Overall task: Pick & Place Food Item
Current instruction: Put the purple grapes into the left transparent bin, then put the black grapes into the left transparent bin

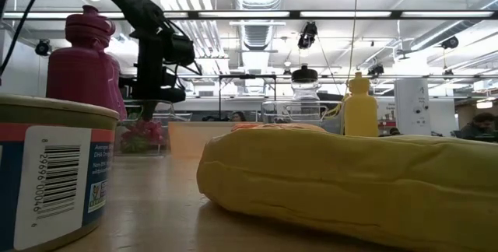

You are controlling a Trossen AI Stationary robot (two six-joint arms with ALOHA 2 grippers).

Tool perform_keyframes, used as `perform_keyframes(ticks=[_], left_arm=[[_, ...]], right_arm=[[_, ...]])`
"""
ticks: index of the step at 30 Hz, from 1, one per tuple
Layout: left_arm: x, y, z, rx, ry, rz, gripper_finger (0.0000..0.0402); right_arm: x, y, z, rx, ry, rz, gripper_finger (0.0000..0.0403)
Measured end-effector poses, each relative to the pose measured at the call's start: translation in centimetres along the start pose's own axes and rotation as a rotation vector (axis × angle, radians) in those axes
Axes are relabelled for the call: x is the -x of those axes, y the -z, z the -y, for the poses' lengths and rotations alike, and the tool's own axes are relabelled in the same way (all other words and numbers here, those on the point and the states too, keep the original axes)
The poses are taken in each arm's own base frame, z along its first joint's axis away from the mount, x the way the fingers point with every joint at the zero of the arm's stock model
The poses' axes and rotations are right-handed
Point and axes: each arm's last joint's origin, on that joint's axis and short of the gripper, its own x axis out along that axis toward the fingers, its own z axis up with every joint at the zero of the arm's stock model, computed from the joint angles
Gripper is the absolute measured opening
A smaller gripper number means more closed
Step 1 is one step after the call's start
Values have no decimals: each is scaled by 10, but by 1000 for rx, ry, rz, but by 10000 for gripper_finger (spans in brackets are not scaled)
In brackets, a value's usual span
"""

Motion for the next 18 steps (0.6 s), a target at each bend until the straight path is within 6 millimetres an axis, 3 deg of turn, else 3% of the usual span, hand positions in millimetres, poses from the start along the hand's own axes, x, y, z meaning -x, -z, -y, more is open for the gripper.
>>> perform_keyframes(ticks=[5,18], left_arm=[[0,0,0,1,-3,1,13],[0,0,-1,1,-19,7,134]], right_arm=[[0,0,0,0,0,0,27],[0,0,0,3,0,0,27]])
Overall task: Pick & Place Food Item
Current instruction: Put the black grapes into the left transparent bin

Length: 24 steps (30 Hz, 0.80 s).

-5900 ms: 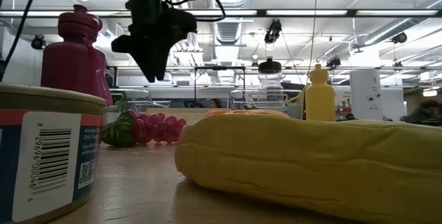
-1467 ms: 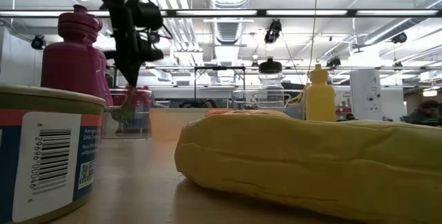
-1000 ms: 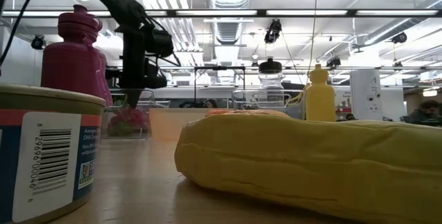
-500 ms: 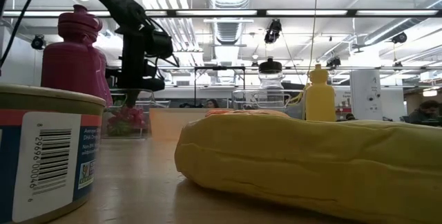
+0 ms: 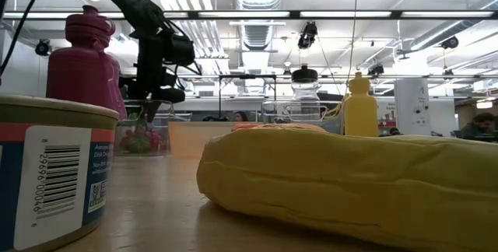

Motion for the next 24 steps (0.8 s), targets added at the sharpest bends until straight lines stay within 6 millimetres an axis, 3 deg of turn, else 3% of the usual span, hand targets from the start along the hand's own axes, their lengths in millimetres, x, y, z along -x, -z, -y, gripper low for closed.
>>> perform_keyframes(ticks=[5,9,16,24], left_arm=[[6,-2,-2,9,12,14,154],[28,-5,-7,36,96,53,160],[88,9,-26,65,242,222,154],[159,50,-44,32,410,451,145]], right_arm=[[0,0,0,0,0,0,27],[0,0,0,0,0,0,27],[0,0,0,-3,0,0,27],[0,0,0,0,0,-2,27]])
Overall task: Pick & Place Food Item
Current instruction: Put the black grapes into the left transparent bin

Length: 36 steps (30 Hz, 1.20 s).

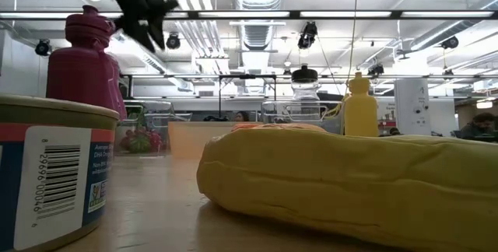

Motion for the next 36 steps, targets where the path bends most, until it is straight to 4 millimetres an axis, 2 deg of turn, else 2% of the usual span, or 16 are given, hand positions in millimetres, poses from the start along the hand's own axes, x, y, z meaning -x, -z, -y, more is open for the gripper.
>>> perform_keyframes(ticks=[3,7,18,29,36], left_arm=[[22,7,8,-36,79,49,148],[42,18,21,-99,179,75,155],[74,51,62,-325,419,59,152],[84,61,72,-380,488,63,142],[84,61,72,-381,488,63,140]], right_arm=[[0,0,0,0,0,0,27],[-1,1,0,-3,-1,-7,27],[-15,7,-1,-44,-13,-61,27],[-35,17,-4,-44,-31,-142,27],[-36,17,-12,-29,-57,-148,27]])
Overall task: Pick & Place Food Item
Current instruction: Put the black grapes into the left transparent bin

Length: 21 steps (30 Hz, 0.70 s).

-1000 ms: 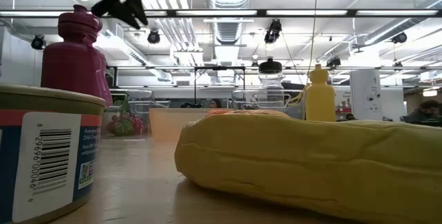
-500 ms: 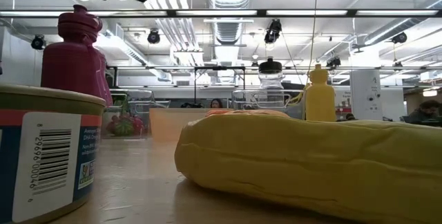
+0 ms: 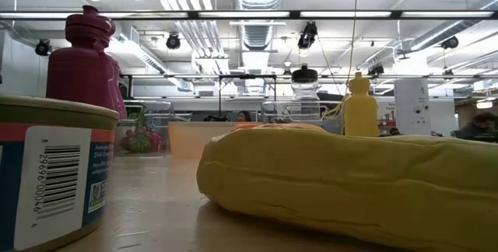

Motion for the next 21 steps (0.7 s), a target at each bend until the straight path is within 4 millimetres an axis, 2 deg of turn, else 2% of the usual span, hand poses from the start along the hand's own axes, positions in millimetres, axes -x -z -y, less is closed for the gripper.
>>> perform_keyframes(ticks=[8,21], left_arm=[[0,0,0,0,0,0,149],[0,0,0,-27,0,-1,147]], right_arm=[[3,11,-9,-56,-24,-110,27],[0,27,-10,-217,12,-281,27]])
